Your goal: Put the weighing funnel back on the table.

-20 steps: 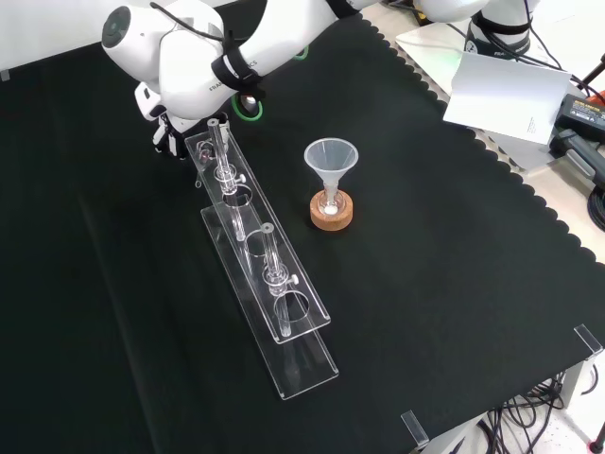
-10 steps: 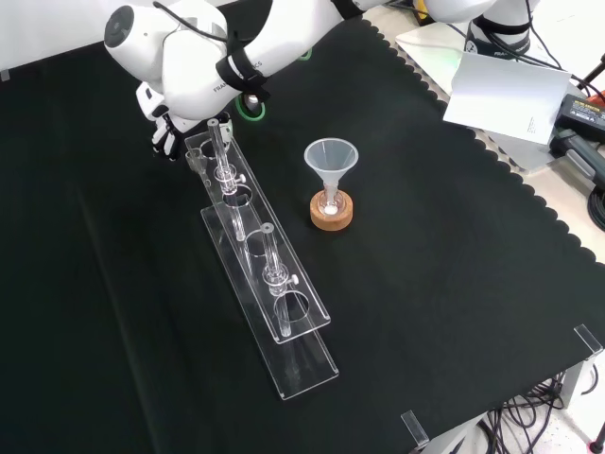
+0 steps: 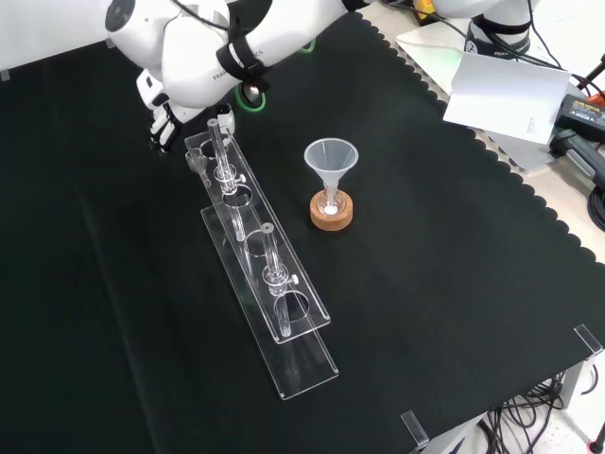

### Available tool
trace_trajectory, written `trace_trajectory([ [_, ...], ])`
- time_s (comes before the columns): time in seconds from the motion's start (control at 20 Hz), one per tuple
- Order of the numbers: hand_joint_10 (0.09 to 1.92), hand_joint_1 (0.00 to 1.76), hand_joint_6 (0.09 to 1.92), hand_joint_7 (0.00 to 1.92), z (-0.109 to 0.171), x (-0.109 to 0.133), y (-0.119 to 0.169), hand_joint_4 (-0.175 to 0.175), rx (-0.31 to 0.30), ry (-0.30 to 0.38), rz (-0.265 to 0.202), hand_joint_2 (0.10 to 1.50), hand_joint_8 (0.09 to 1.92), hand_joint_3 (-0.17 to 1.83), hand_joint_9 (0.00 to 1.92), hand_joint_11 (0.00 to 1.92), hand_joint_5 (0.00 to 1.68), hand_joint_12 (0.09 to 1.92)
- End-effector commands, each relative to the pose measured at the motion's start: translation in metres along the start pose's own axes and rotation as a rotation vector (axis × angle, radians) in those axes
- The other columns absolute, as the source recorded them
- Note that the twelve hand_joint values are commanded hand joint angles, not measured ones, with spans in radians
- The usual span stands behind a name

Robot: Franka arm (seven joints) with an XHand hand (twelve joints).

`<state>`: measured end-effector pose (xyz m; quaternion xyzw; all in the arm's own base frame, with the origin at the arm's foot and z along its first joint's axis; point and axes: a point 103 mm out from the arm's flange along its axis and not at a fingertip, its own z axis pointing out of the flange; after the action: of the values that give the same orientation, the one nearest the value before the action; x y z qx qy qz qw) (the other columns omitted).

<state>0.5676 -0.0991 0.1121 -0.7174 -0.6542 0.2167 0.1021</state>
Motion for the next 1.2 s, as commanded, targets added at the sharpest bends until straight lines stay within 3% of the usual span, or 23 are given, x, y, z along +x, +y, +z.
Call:
trace_trajectory([
  [0.05,0.64,0.90,0.43,0.16,-0.024,-0.008,-0.027,-0.029,-0.037,0.032,0.000,0.58,0.71,0.58,0.48,0.44,0.39,1.29],
  [0.55,0.65,0.87,0.36,0.17,-0.052,-0.017,-0.078,-0.033,-0.087,0.062,0.033,0.59,0.70,0.57,0.47,0.43,0.38,1.30],
  [1.2,0.64,0.85,0.28,0.22,-0.081,-0.005,-0.149,-0.039,-0.147,0.069,0.046,0.59,0.70,0.57,0.49,0.45,0.39,1.31],
])
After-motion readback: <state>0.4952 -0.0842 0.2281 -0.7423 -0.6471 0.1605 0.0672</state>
